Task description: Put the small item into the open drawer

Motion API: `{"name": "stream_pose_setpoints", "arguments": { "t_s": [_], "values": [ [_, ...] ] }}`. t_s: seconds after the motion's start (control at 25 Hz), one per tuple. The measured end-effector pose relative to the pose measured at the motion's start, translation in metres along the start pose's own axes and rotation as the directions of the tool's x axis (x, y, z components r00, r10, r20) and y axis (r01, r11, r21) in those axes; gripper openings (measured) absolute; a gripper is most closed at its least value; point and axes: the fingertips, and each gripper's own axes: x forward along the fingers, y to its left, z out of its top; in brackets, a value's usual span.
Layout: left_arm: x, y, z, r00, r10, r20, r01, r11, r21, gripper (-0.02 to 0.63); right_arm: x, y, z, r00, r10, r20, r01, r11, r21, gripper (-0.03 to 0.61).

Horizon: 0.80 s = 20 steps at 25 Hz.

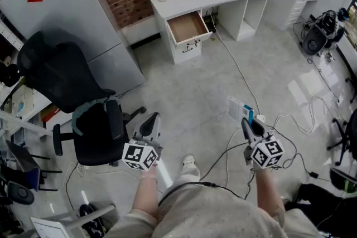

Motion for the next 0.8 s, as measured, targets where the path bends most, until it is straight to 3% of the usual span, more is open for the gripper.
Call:
{"name": "stream_pose_setpoints", "arguments": {
  "t_s": [0.8],
  "values": [
    [0.042, 0.083, 0.002, 0.997, -0.072, 0.006, 0.072, 0.997, -0.041, 0.006, 0.074, 0.010, 0.012, 0.993, -0.105, 0.049, 0.103, 0.994, 0.046, 0.078]
  ]
}}
